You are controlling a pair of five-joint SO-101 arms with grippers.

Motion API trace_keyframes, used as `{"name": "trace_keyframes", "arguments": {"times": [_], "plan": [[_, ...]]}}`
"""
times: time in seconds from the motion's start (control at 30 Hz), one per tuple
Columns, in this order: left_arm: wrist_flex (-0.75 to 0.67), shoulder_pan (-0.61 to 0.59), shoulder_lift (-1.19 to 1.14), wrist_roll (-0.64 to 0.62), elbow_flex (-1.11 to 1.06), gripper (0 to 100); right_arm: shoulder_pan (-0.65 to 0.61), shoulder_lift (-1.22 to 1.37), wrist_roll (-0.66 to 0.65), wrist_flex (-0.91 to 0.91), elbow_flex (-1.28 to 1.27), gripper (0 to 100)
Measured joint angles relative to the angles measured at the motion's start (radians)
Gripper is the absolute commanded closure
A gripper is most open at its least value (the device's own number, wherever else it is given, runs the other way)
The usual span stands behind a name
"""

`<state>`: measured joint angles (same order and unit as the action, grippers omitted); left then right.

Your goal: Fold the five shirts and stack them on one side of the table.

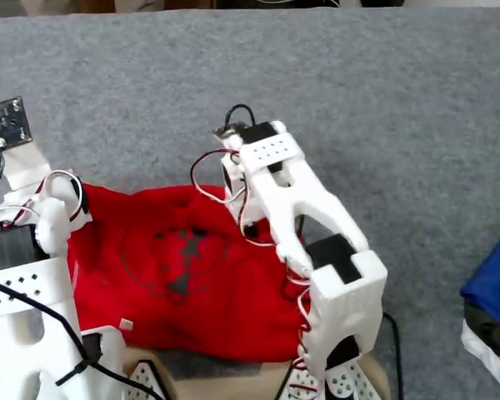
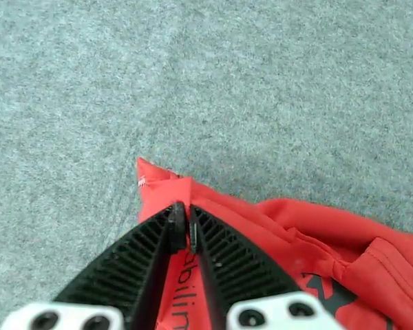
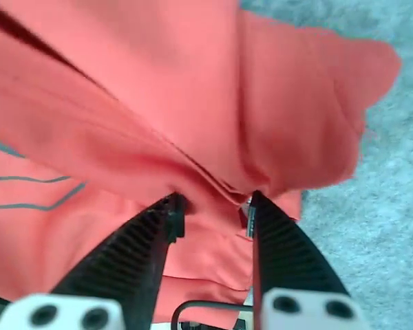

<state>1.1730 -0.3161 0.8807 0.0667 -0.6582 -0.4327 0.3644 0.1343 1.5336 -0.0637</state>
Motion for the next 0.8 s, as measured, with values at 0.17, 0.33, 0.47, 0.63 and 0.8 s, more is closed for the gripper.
{"name": "trace_keyframes", "arguments": {"times": [0.17,0.33,0.47,0.63,0.8], "plan": [[0.000,0.000,0.000,0.000,0.000,98,0.052,0.008,0.000,-0.006,0.026,82.9],[0.000,0.000,0.000,0.000,0.000,98,0.092,0.009,0.002,-0.005,0.095,82.9],[0.002,0.000,0.000,0.000,0.000,98,0.094,0.009,0.002,0.031,0.130,82.9],[0.018,0.000,0.000,0.000,0.000,98,0.074,0.009,0.002,0.143,0.180,92.0],[0.018,0.000,0.000,0.000,0.000,98,0.037,0.011,0.002,0.176,0.184,95.6]]}}
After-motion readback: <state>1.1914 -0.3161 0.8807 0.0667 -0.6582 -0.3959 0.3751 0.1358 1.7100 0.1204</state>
